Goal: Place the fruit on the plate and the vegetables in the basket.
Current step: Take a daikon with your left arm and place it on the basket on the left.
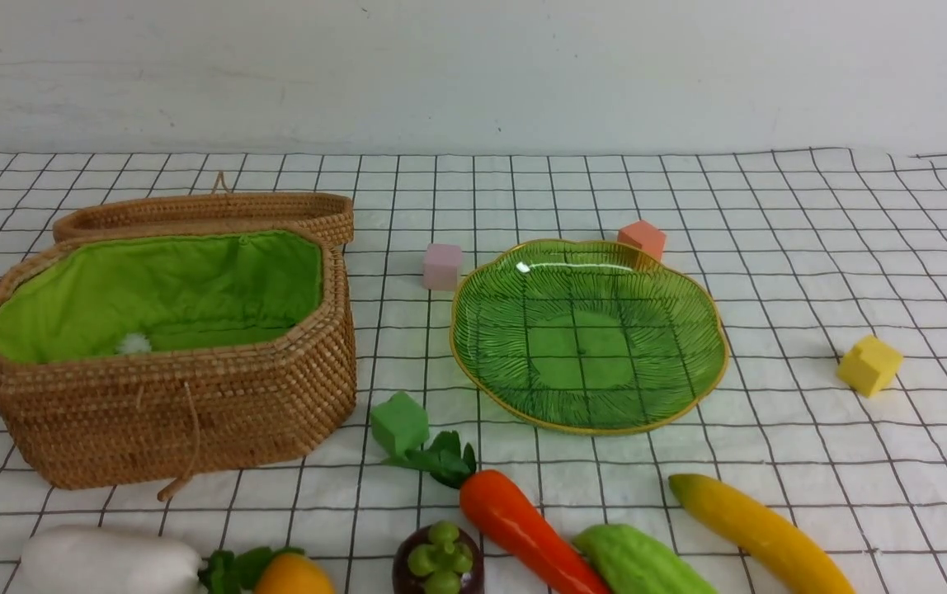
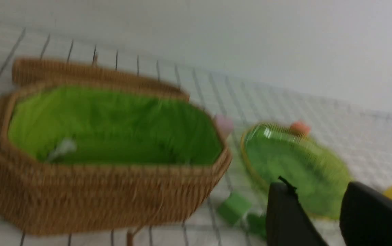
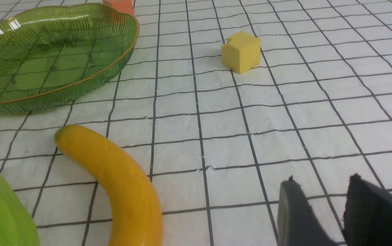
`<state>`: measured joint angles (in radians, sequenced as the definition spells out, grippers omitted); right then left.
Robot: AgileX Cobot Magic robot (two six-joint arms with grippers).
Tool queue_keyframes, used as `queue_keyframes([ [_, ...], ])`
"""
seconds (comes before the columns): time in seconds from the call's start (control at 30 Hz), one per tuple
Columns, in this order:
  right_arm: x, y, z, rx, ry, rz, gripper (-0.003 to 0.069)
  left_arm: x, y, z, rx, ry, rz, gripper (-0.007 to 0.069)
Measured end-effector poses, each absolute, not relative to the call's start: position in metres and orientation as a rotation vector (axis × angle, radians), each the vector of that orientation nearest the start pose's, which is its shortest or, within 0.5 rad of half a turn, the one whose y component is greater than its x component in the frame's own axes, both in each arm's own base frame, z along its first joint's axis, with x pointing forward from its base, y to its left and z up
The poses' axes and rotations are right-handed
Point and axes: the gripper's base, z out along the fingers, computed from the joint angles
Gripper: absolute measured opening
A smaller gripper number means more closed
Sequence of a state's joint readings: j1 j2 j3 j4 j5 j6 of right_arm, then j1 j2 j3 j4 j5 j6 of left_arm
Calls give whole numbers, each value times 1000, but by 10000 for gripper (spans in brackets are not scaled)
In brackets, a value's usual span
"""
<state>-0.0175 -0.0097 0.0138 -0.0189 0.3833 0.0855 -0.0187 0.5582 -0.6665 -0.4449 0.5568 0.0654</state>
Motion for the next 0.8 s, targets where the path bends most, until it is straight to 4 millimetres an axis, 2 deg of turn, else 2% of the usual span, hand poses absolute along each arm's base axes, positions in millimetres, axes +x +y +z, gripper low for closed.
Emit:
queue_keyframes([
  [0.13,52,-2,175,85,1869,28,238,141,-24,318,-140,2171,-431,239],
  [0.23,52,-2,175,85,1869,28,238,158,-26,298,-199,2329,-459,239],
  [0.27,52,-2,175,85,1869,28,238,158,-26,298,-203,2333,-462,239],
  [0.3,52,-2,175,85,1869,28,238,167,-27,284,-262,2438,-482,240],
  [0.37,52,-2,175,85,1869,28,238,176,-27,270,-308,2543,-480,251],
  [0.47,52,-2,175,85,1869,28,238,185,-25,257,-355,2637,-443,295],
  [0.53,52,-2,175,85,1869,28,238,189,-24,256,-484,2660,-445,347],
  [0.63,52,-2,175,85,1869,28,238,192,-22,251,-855,2658,-460,456],
  [0.67,52,-2,175,85,1869,28,238,192,-21,250,-854,2661,-455,456],
  [0.7,52,-2,175,85,1869,28,238,193,-19,246,-1046,2630,-443,505],
  [0.73,52,-2,175,85,1869,28,238,195,-18,243,-1161,2599,-428,552],
  [0.8,52,-2,175,85,1869,28,238,199,-14,239,-1233,2571,-385,584],
])
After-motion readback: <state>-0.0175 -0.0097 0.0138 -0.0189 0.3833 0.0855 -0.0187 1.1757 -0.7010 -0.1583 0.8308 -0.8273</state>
